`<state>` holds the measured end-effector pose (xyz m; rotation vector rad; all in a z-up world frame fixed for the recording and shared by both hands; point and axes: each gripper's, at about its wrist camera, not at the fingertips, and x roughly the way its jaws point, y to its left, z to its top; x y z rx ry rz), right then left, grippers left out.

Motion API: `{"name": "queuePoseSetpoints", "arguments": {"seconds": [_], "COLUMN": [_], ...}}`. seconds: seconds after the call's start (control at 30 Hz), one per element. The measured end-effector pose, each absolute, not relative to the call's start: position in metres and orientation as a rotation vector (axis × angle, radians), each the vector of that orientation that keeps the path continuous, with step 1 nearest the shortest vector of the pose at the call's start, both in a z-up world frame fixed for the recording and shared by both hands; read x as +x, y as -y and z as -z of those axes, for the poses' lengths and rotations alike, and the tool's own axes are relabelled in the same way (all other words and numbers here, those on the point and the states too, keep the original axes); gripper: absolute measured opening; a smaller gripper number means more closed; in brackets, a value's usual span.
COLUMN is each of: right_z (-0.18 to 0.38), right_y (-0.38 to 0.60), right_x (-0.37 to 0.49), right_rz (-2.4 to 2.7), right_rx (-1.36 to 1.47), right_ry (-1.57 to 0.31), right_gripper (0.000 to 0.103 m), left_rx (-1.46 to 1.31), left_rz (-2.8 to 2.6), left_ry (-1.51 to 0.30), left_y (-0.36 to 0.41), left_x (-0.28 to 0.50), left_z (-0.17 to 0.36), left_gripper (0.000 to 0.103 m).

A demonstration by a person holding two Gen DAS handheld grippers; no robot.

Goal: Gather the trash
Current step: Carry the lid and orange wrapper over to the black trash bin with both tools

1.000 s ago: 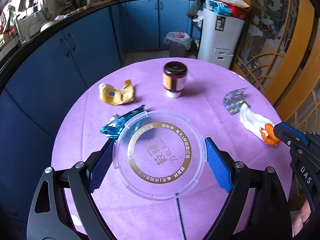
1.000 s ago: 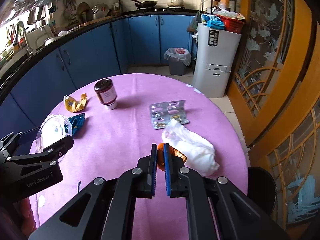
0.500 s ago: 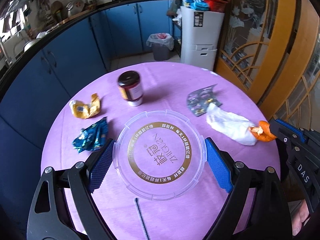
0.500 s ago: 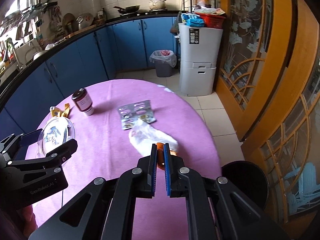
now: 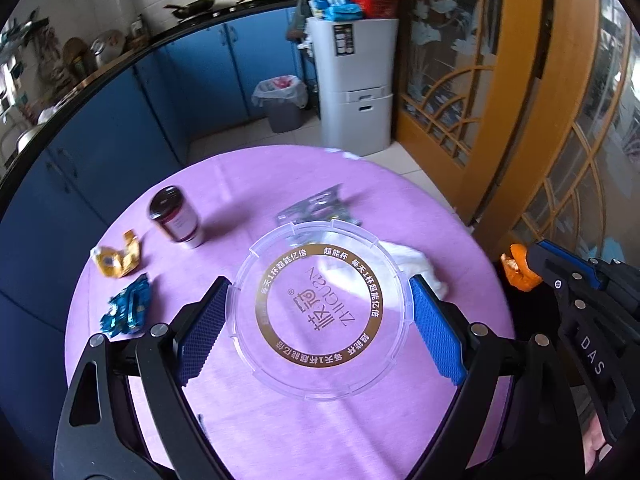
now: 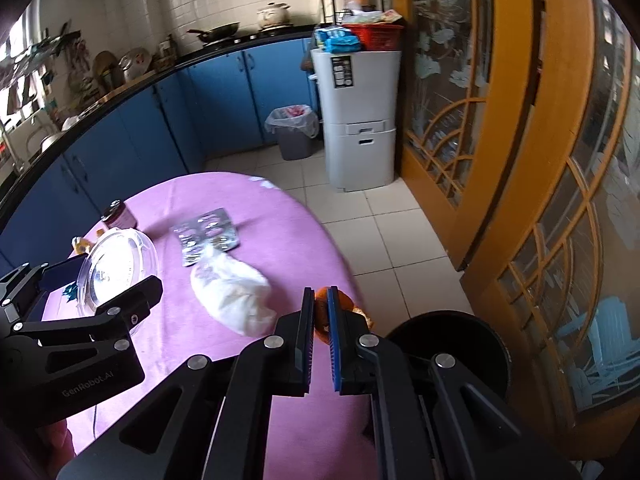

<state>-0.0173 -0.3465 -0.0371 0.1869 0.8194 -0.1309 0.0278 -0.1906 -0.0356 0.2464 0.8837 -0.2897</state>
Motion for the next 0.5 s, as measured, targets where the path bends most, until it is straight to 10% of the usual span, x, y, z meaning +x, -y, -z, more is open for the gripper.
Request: {"name": "queuePoseSetpoints", "arguments": {"seconds": [0.5], "right_z": [0.045], "right_y": [0.411], "right_x": [-0.04], "right_rz": [0.219], "right_rx": [0.26], "right_ry": [-0.81], "right_gripper": [0.007], "left_rx": [0.337], "left_rz": [0.394], "left_ry": [-0.867], "left_y": [0.272], "left_x": [0.015], "left_z": [0.038], "left_gripper": [0.087]}}
